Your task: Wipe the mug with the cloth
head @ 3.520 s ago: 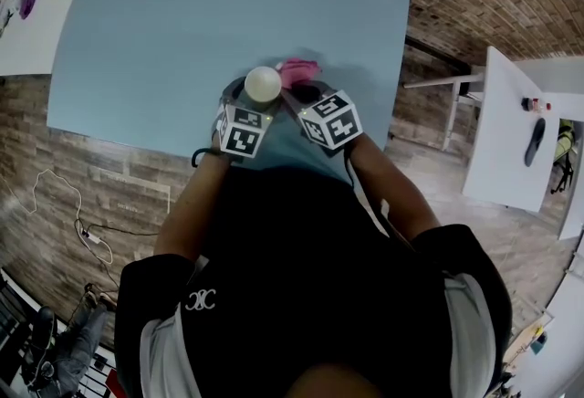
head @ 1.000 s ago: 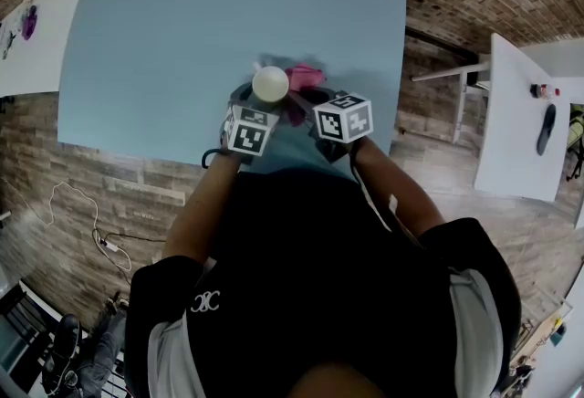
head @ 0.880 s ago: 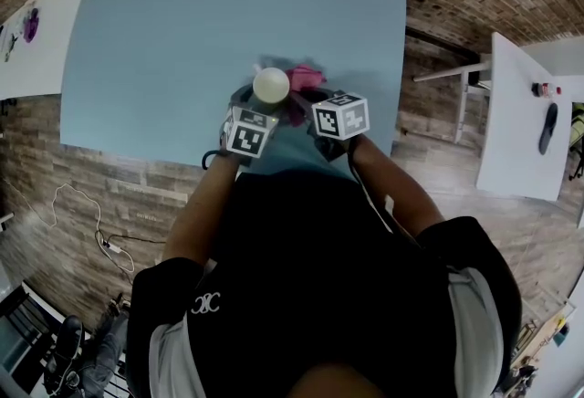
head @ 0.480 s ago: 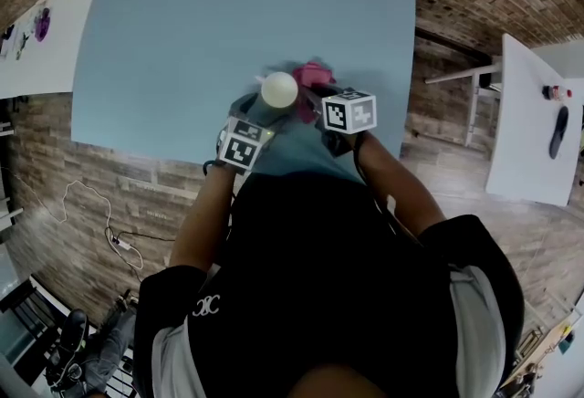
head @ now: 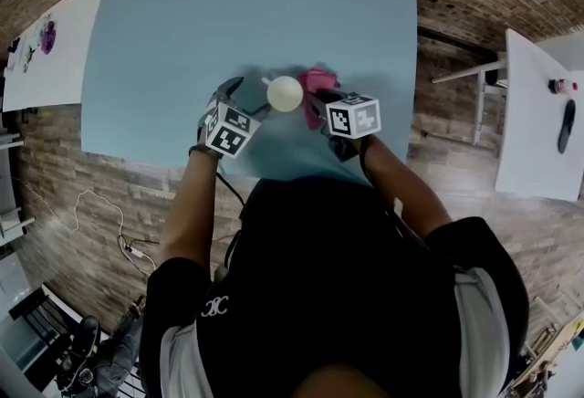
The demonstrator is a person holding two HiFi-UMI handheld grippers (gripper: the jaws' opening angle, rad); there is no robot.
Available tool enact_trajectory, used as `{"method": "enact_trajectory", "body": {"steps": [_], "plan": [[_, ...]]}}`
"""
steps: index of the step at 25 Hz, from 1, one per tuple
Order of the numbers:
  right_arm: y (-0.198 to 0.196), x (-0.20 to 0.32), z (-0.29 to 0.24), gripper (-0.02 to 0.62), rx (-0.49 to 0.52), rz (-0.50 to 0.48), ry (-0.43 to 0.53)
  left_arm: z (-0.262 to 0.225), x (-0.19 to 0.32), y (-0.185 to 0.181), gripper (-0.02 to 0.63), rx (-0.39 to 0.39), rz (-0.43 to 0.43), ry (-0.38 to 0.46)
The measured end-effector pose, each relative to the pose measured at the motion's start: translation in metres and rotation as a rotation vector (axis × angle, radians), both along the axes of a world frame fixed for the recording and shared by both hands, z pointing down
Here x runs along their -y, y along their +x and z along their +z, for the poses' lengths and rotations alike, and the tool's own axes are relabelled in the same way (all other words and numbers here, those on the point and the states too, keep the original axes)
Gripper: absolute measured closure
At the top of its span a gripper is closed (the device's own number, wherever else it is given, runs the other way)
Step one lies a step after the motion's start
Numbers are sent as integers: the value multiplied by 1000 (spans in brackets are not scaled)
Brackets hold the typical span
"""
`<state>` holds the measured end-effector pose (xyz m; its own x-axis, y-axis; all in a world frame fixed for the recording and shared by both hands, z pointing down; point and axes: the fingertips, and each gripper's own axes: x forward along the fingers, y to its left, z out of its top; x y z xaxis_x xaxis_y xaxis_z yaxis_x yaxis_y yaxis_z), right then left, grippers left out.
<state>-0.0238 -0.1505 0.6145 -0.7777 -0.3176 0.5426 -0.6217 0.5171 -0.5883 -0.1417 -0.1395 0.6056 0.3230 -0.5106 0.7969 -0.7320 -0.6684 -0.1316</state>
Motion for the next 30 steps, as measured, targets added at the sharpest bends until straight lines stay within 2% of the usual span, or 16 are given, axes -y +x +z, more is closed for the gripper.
{"method": "enact_trajectory", "body": {"steps": [4, 7, 9, 17, 19, 21, 26, 28, 30], "plan": [[-1, -1, 1, 557, -20, -8, 13, 4, 6, -1, 196, 113, 175, -25], [-1, -3, -1, 557, -26, -9, 19, 6, 5, 11, 189, 137, 275, -41], [-2, -4, -7, 557, -26, -9, 30, 8, 5, 16, 190, 142, 297, -45], [-5, -17, -51, 557, 72, -29, 74, 10, -4, 28, 221, 48, 232, -57], [-9, -24, -42, 557, 59, -41, 58, 12, -8, 32, 247, 32, 222, -58], [-13, -30, -28, 557, 34, -54, 36, 14, -9, 36, 203, 21, 204, -55], [-14, -35, -18, 557, -4, -77, 30, 15, -8, 37, 211, 18, 164, -62], [-13, -31, -31, 557, 11, -73, 59, 15, -9, 37, 228, 19, 146, -68], [-14, -25, -45, 557, 38, -63, 90, 14, -10, 35, 283, 19, 126, -66]]}}
